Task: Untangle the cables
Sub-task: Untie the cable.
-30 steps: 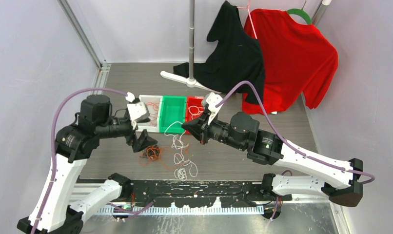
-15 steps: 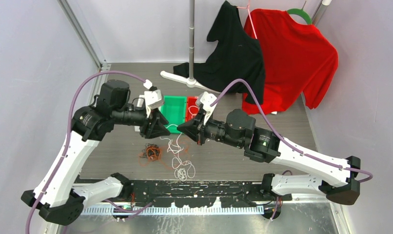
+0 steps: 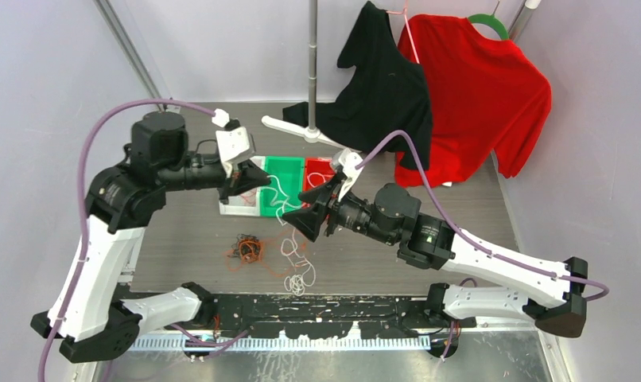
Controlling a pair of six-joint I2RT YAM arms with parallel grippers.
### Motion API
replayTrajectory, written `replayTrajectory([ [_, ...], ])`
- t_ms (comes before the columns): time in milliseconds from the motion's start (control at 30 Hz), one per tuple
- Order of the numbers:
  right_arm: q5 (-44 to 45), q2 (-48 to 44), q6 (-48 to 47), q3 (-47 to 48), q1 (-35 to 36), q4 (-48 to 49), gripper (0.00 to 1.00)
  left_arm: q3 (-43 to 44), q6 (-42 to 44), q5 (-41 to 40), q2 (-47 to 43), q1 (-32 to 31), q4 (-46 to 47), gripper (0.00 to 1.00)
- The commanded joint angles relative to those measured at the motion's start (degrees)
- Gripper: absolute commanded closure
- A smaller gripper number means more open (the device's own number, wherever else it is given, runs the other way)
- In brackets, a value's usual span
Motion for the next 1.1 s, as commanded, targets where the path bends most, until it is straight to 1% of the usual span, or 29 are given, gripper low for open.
replayTrajectory([
  [0,4.29,-4.11,5.61,-1.62,-2.14,7.93,0.3,6.83,6.81,0.87,-0.54,-0.68,0.24,1.0],
  [133,4.81,-8.05,8.62,-4.63,-5.12,11.0,0.21,8.12,9.96,1.45,-1.34,-1.06,1.09,1.0],
  [200,3.98,-9.06,9.06,-5.41,-6.5,10.8,0.16,7.72,10.19,1.09,-2.14,-1.1,3.02,1.0],
  [267,3.17,-9.19,8.81,-5.59,-7.02,10.85,0.13,7.11,9.58,0.95,-2.94,-1.16,5.62,1.0],
  [400,-2.79,-6.46,7.47,-3.5,-7.01,10.8,0.08,7.63,8.15,0.66,-3.24,-1.18,8.57,1.0],
  [567,-13.58,-1.84,8.7,-2.85,-7.04,16.85,0.08,7.44,7.33,-1.11,-4.23,-1.23,13.53,1.0],
  [633,-15.81,-0.89,9.68,-2.92,-7.04,19.27,0.08,7.98,7.33,-2.41,-4.2,-1.2,14.3,1.0],
  [800,-17.72,1.86,10.54,-2.09,-7.04,23.81,0.08,8.5,7.57,-3.34,-4.15,-1.23,14.52,1.0],
  [967,-17.56,7.8,10.18,0.57,-6.95,26.06,0.1,9.95,5.54,-3.82,-3.38,-1.25,17.1,1.0],
  [1067,-17.58,11.84,9.08,1.63,-6.66,26.2,0.13,12.23,4.11,-3.95,-2.26,-1.25,17.89,1.0],
])
